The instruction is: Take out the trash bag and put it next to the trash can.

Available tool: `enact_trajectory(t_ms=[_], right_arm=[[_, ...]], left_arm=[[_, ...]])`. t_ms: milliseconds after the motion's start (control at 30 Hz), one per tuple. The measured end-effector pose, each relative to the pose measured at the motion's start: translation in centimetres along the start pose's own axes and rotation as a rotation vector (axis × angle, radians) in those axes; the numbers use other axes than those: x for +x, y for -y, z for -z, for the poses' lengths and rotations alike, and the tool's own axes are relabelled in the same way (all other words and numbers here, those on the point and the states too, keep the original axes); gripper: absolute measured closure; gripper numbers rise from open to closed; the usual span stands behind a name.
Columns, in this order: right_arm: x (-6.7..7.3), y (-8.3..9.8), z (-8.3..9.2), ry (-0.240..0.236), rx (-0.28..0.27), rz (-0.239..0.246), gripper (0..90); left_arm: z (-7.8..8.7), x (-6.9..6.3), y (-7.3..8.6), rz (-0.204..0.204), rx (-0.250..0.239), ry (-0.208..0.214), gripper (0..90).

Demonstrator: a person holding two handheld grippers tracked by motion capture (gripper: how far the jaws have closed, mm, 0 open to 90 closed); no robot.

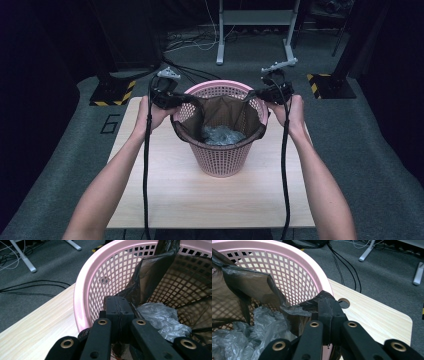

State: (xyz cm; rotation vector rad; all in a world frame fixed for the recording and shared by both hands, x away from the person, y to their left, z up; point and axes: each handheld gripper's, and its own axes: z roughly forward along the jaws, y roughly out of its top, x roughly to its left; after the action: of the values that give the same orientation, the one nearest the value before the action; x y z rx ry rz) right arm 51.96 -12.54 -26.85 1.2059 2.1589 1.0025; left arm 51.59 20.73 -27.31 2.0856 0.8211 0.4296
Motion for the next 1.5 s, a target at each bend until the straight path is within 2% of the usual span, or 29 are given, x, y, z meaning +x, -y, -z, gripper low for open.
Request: enact_trajectory(t_ms=[100, 233, 400, 467, 567, 633, 700, 833, 900, 1033, 1100, 1233, 1300, 1333, 1433, 1500], right_arm=[[0.0, 0.1, 0.5, -0.007, 0.002, 0.004, 90.0], [0.3, 0.3, 1.9, -0.035, -0.021, -0.004, 90.0], [1.4, 0.3, 4.4, -0.084, -0.075, 0.018, 90.0], [1.9, 0.1, 4.9, -0.106, -0.087, 0.027, 90.0], [2.6, -0.6, 5.2, -0.144, -0.105, 0.037, 90.0], [3.3, -1.3, 5.2, -0.167, -0.112, 0.046, 90.0], [4.0, -2.0, 5.0, -0.182, -0.115, 0.056, 90.0], [5.6, -3.4, 4.2, -0.209, -0.116, 0.091, 90.0], [6.3, -4.1, 3.9, -0.226, -0.115, 0.104, 90.0], [7.6, -5.3, 3.4, -0.255, -0.118, 0.123, 90.0], [8.1, -5.8, 3.2, -0.267, -0.119, 0.126, 90.0], [8.8, -6.6, 3.1, -0.284, -0.132, 0.132, 90.0], [9.0, -6.9, 3.1, -0.295, -0.14, 0.128, 90.0], [9.1, -7.0, 3.1, -0.303, -0.145, 0.124, 90.0], [9.0, -7.3, 3.3, -0.321, -0.162, 0.116, 90.0], [8.8, -7.2, 3.4, -0.318, -0.165, 0.11, 90.0]], left_arm=[[0.1, 0.0, 0.0, 0.002, -0.006, 0.006, 89.3], [0.2, 0.0, -0.1, 0.013, -0.018, 0.021, 89.3], [0.0, -0.1, -0.3, 0.015, -0.029, 0.036, 88.9], [-0.1, -0.3, -0.5, 0.016, -0.035, 0.055, 88.4], [-0.5, -0.6, -0.7, 0.001, -0.036, 0.073, 86.9], [-0.8, -0.7, -0.9, 0.0, -0.031, 0.075, 85.0], [-1.2, -0.8, -1.0, 0.003, -0.029, 0.097, 83.2], [-2.1, -0.8, -1.4, 0.015, -0.021, 0.125, 76.2], [-2.5, -0.9, -1.7, 0.01, -0.021, 0.143, 69.8], [-2.9, -1.2, -2.5, 0.005, -0.017, 0.14, 57.3], [-3.0, -1.5, -2.9, 0.007, -0.014, 0.13, 47.4], [-3.2, -2.2, -3.7, -0.005, -0.027, 0.147, 42.1], [-3.4, -2.6, -4.1, -0.021, -0.027, 0.137, 43.9], [-3.5, -2.7, -4.3, -0.034, -0.029, 0.129, 48.4], [-4.0, -3.0, -4.6, -0.033, -0.024, 0.131, 76.9], [-4.1, -2.9, -4.8, -0.02, -0.034, 0.125, 90.0]])
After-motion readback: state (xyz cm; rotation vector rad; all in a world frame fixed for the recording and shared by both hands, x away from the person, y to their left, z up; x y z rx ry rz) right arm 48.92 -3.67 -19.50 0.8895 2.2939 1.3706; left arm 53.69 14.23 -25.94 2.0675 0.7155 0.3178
